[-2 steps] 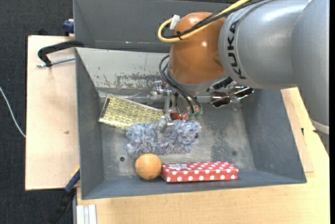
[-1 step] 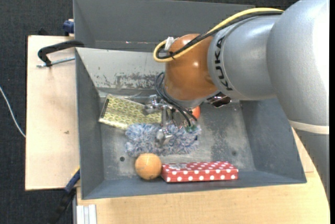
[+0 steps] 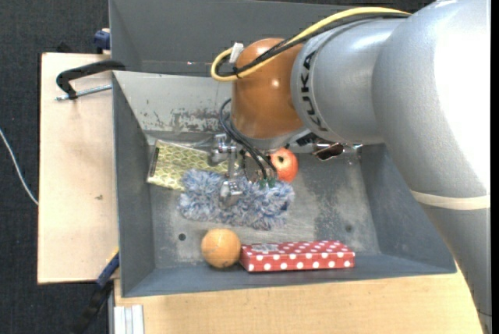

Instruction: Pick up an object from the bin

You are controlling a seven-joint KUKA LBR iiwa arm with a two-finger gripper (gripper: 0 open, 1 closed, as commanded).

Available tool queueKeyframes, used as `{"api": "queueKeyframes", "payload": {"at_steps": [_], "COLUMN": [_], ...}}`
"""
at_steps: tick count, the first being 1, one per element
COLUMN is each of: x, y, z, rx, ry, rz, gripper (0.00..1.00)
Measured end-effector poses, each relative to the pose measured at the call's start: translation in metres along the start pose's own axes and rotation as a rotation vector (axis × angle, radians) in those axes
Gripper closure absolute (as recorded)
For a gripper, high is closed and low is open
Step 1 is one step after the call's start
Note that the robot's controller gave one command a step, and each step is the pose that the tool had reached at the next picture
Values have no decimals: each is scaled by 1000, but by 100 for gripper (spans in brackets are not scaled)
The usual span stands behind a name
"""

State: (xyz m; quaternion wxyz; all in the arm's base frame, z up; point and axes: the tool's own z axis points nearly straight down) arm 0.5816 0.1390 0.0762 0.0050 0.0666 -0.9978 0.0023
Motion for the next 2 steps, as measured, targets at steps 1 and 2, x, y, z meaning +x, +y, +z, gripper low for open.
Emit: {"api": "queueKeyframes", "payload": {"at_steps": [1, 2], "x": [0, 13], "y": [0, 3], "z": [0, -164], "rx": [0, -6], "ry": [0, -22], "rz": [0, -17], "gripper": [100, 100]}}
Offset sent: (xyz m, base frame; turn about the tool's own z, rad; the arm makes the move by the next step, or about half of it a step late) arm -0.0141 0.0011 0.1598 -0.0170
